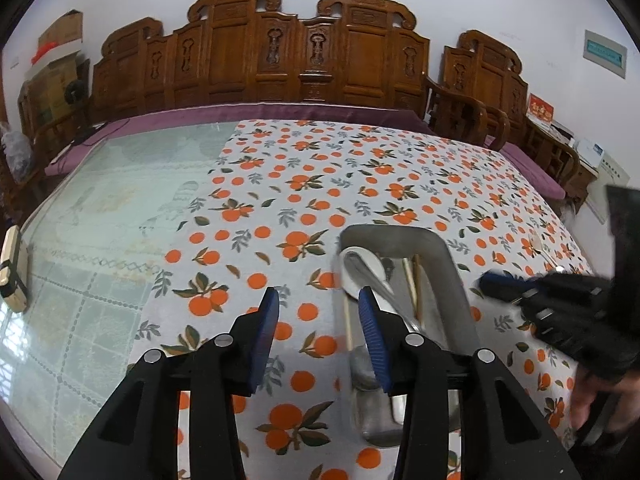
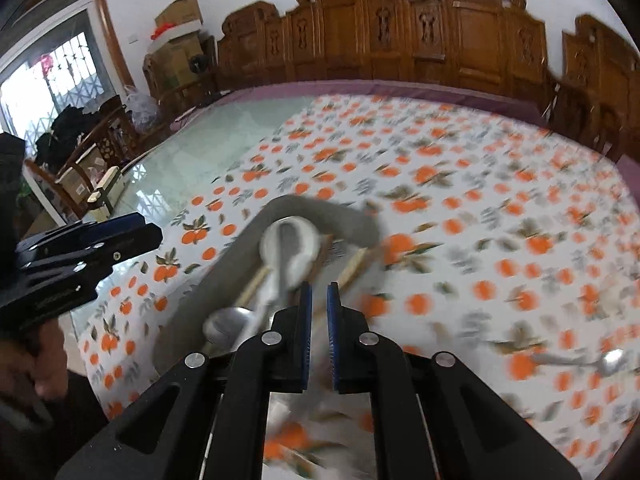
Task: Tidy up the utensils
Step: 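Lower the metal fork into the grey tray and open the right tool, then reach the left tool to a loose metal spoon while the right tool grasps a metal fork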
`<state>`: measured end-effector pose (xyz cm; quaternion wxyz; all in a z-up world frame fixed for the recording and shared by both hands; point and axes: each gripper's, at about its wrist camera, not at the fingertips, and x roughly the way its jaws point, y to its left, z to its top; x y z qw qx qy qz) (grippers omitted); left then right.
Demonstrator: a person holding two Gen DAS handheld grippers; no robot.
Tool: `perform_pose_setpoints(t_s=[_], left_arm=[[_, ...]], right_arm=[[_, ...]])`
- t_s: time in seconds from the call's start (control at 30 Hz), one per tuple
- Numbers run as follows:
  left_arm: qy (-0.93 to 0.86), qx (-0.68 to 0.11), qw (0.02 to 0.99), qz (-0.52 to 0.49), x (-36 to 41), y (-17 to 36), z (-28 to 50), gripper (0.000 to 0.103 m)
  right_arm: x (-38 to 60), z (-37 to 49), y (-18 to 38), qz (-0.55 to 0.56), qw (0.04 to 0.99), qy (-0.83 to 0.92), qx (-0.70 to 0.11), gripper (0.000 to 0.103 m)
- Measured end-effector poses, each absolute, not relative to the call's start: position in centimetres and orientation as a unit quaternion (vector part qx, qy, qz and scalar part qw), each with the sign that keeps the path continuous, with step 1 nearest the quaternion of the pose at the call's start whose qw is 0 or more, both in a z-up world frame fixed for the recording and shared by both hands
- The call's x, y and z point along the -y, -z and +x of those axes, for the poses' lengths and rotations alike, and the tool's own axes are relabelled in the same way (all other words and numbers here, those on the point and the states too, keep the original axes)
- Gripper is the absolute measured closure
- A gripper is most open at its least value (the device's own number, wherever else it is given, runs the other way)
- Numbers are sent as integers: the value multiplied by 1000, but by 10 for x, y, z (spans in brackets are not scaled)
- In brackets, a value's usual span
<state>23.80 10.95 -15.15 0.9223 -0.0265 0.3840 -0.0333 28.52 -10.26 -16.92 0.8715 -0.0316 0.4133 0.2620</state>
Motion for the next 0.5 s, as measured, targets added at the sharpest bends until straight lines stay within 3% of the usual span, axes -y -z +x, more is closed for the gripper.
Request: perform_pose_setpoints(t_s=[0.13, 0.23, 0.5], left_arm=[[51, -385, 921, -18, -89, 153, 238, 54], [65, -386, 920, -6, -70, 155, 237, 53], [94, -386, 918, 11, -23, 155, 232, 52]], right_arm=[[156, 282, 156, -79, 881, -235, -404, 94], [204, 282, 154, -114, 885, -199, -405, 82], [326, 299, 179, -116, 886, -111, -434, 81]])
